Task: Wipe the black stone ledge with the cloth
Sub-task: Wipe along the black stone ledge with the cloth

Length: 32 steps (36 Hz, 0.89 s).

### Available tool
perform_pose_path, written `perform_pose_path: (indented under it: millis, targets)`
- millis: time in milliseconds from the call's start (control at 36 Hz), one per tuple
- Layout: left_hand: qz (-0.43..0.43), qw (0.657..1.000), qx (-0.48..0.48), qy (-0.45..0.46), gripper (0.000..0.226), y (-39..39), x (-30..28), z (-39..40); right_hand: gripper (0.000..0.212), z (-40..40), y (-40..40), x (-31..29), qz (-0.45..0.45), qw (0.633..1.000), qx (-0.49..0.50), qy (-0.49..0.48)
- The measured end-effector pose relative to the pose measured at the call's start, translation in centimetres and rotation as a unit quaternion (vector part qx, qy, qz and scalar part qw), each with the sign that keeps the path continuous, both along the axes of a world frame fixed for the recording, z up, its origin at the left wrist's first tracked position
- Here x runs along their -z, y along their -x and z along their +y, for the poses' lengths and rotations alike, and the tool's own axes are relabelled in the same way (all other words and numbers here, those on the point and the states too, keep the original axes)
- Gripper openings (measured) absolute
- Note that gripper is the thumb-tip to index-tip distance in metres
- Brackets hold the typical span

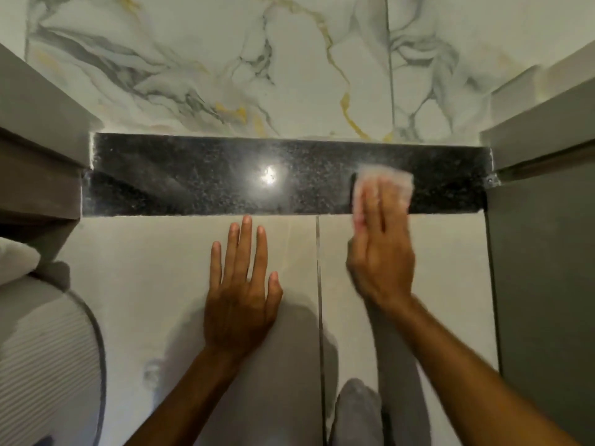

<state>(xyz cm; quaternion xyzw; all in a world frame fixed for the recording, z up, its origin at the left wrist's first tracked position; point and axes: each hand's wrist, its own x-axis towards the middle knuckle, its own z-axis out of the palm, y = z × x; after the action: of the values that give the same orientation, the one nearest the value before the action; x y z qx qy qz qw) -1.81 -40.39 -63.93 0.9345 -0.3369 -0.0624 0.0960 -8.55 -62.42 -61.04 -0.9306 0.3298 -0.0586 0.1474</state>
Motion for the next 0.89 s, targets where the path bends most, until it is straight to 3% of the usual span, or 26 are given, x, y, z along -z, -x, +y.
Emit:
perform_pose_path:
  millis: [111,250,417,556,639,750,889]
  targets:
    - [0.004,0.999,0.032,0.017,0.070,0.6,0.5,-1.2,0.066,-3.0,-4.8,0.7,0.039,0.997,0.062,0.035]
    - [-0.003,0.999,0.044,-0.003,0.071,1.6,1.2,-1.1,0.065,0.4,-5.5,1.9,0.014,0.999,-0.038,0.029]
    - [0.005,0.998,0.058,-0.014,0.072,1.6,0.7,-2.0,0.071,1.9,3.0,1.8,0.044,0.989,-0.137,0.016]
    - [-0.003,0.998,0.063,0.013,0.074,1.2,0.5,-3.0,0.066,-3.0,2.7,0.4,0.014,0.993,0.111,0.027]
    - [-0.008,0.998,0.067,0.019,0.074,1.4,0.7,-2.9,0.066,-6.7,-0.6,0.4,0.027,0.982,0.187,0.024]
    - [-0.027,0.997,0.067,0.010,0.075,1.4,1.6,-1.8,0.066,-7.9,-3.0,1.5,0.039,0.990,0.138,0.006]
    - [-0.021,0.998,0.058,0.006,0.075,1.8,1.4,-2.0,0.075,-5.1,3.3,0.6,0.062,0.996,0.025,-0.051]
